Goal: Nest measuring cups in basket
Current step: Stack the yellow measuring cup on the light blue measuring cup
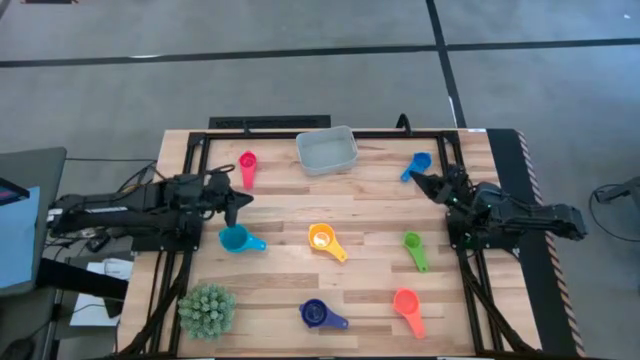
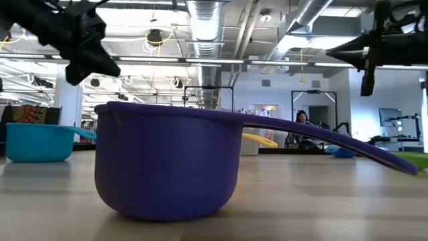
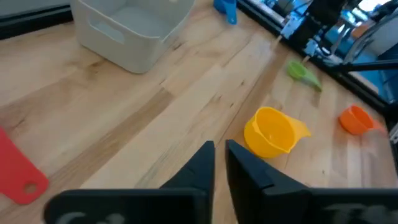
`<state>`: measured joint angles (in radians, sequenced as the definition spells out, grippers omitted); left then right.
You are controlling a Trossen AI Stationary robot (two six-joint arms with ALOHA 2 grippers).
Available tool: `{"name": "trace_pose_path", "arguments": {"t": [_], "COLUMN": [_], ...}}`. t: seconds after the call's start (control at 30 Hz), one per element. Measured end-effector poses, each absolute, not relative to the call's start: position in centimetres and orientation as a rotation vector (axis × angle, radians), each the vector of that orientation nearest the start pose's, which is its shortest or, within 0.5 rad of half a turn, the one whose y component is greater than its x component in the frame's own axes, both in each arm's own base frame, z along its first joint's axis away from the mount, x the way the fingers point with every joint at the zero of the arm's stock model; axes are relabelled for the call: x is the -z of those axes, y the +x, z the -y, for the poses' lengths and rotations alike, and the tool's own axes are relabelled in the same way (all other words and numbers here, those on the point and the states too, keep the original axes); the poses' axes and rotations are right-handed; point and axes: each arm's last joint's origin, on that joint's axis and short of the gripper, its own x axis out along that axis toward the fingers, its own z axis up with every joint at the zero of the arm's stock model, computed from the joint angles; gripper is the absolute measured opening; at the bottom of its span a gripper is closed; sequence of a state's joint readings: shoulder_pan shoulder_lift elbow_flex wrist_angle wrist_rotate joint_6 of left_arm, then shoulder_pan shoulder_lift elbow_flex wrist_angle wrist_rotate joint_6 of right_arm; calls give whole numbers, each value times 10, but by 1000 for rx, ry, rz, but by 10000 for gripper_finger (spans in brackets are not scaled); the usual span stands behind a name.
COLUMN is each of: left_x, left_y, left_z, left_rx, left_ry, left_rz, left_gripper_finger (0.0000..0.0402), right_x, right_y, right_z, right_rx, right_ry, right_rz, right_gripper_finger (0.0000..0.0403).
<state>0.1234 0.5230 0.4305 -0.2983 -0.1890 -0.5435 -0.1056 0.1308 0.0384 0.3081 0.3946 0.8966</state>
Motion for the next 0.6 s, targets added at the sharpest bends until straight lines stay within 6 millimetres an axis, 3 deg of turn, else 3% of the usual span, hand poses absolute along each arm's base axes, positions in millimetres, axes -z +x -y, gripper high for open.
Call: {"name": "trace_pose_path", "arguments": {"t": [0.3,0.43,0.6], "left_x": [-236,-244,-256], "left_y": [158,164,157], "left_z": [-25,-25,-24], "left_rx": [-438,-419,-470], "left_ry": [-511,-517,-566], "left_rz": [-436,-464,-587], "left_gripper_finger": [132,143,140], "right_x": [-232,-255,-278], "right_y": [132,152,176], "right_z": [21,20,17], "right_rx": [428,446,438], "right_ry": [781,690,494], "right_rz": [170,51,-93], "right_gripper_finger": [78,97,123]}}
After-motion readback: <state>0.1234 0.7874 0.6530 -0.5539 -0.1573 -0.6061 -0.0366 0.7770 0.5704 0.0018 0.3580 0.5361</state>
